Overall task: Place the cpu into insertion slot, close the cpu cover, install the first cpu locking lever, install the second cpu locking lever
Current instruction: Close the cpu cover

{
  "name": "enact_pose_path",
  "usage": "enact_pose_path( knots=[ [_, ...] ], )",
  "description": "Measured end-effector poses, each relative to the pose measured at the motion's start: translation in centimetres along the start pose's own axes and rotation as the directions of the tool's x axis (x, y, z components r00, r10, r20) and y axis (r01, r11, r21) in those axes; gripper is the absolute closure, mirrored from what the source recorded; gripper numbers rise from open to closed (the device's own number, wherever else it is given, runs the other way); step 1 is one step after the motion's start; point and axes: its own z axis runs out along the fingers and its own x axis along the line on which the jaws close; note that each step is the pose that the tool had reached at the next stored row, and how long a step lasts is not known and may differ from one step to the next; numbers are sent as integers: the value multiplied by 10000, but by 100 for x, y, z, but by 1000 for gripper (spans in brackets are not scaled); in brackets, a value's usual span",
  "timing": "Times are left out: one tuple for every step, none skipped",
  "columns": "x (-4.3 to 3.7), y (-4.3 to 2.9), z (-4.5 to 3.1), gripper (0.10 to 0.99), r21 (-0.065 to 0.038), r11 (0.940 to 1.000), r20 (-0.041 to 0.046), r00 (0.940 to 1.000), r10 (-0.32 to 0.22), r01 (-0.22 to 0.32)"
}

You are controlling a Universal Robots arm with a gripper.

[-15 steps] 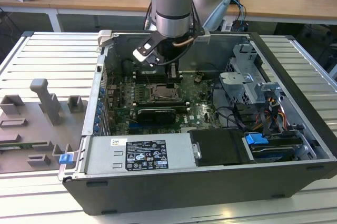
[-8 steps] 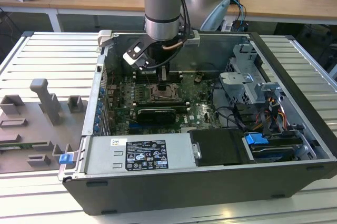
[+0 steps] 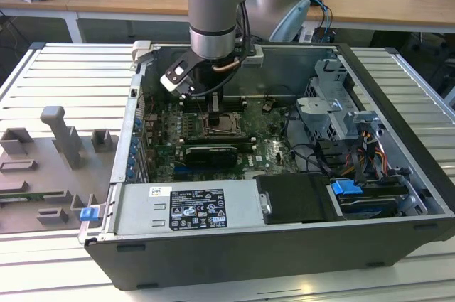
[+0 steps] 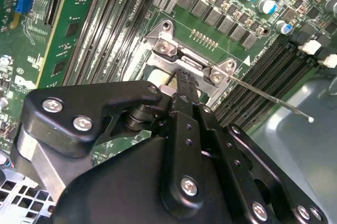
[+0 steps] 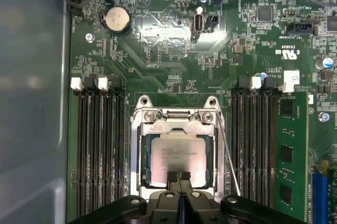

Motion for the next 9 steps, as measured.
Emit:
enact_pose_path(
  knots=[
    [-1,-1,11,980,2,10000,4,10000,-1,1],
    [-1,-2,14,980,4,10000,6,10000,-1,1],
    [-1,-1,9,980,1,10000,1,10000,1,-1],
    [0,0,-15,980,-2,10000,-4,10000,2,-2],
    [0,1,-44,980,-2,10000,-3,10000,2,-2],
    [0,2,-60,980,1,10000,1,10000,2,-2],
    [1,5,-61,980,-2,10000,-2,10000,1,-1],
    [1,31,-60,980,3,10000,-1,10000,9,-9],
    [0,62,-60,980,6,10000,1,10000,12,-12]
  ],
)
